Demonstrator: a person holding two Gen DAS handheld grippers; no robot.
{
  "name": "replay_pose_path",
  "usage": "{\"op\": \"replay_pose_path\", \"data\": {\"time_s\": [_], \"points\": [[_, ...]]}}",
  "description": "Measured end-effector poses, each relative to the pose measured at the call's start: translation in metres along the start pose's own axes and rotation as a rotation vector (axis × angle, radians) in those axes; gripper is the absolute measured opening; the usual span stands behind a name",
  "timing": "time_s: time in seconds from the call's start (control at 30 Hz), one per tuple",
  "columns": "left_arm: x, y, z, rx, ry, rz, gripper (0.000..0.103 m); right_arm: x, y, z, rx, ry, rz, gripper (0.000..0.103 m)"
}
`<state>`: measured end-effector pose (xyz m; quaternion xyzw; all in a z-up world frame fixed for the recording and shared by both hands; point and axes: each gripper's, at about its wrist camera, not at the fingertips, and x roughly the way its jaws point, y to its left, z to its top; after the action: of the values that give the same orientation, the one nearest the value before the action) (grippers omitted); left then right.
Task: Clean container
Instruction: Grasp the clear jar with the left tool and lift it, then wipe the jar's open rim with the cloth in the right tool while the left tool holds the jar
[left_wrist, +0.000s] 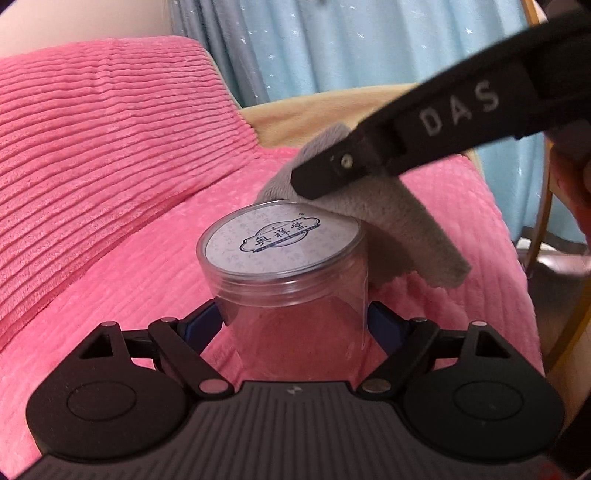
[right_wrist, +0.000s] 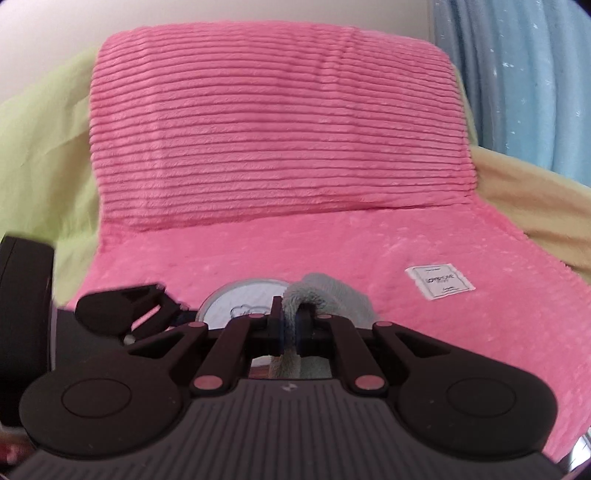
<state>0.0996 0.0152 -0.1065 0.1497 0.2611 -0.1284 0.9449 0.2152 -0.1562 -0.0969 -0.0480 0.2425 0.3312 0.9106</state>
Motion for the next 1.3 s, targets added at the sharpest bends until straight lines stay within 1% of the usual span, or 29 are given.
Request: {"op": "replay_pose_path", "data": {"time_s": [0.07, 0.13, 0.3, 0.47, 0.63, 0.77, 0.87, 1.1, 1.23, 1.3], "points": [[-0.003, -0.003, 0.001, 0.019, 0.015, -0.002, 0.085, -0.003, 0.003, -0.001, -0.004, 0.005, 0.023, 0.005], [-0.004, -0.006, 0.001, 0.038, 0.020, 0.000, 0.085, -0.008, 0.001, -0.001, 0.023, 0.012, 0.073, 0.005], [-0.006, -0.015, -0.001, 0.036, -0.014, 0.005, 0.085, -0.008, -0.005, 0.001, 0.063, 0.041, 0.210, 0.005], [0.002, -0.031, 0.002, 0.078, -0.043, 0.002, 0.085, 0.008, -0.031, 0.010, 0.119, 0.035, 0.240, 0.004], [0.015, -0.030, 0.010, 0.075, -0.048, -0.005, 0.085, 0.011, -0.035, 0.010, 0.133, 0.034, 0.224, 0.004], [0.026, -0.033, 0.019, 0.068, -0.055, 0.023, 0.084, 0.013, -0.037, 0.011, 0.143, 0.033, 0.211, 0.004], [0.033, -0.033, 0.018, 0.042, -0.057, 0.044, 0.084, 0.014, -0.039, 0.011, 0.150, 0.032, 0.201, 0.004], [0.035, -0.031, 0.014, 0.009, -0.086, 0.059, 0.084, 0.017, -0.044, 0.012, 0.168, 0.031, 0.178, 0.005], [0.035, -0.030, 0.013, 0.007, -0.091, 0.066, 0.084, 0.046, -0.041, 0.027, 0.146, 0.032, 0.198, 0.004], [0.035, -0.029, 0.013, 0.001, -0.091, 0.064, 0.084, 0.054, -0.049, 0.031, 0.157, 0.022, 0.170, 0.003]]}}
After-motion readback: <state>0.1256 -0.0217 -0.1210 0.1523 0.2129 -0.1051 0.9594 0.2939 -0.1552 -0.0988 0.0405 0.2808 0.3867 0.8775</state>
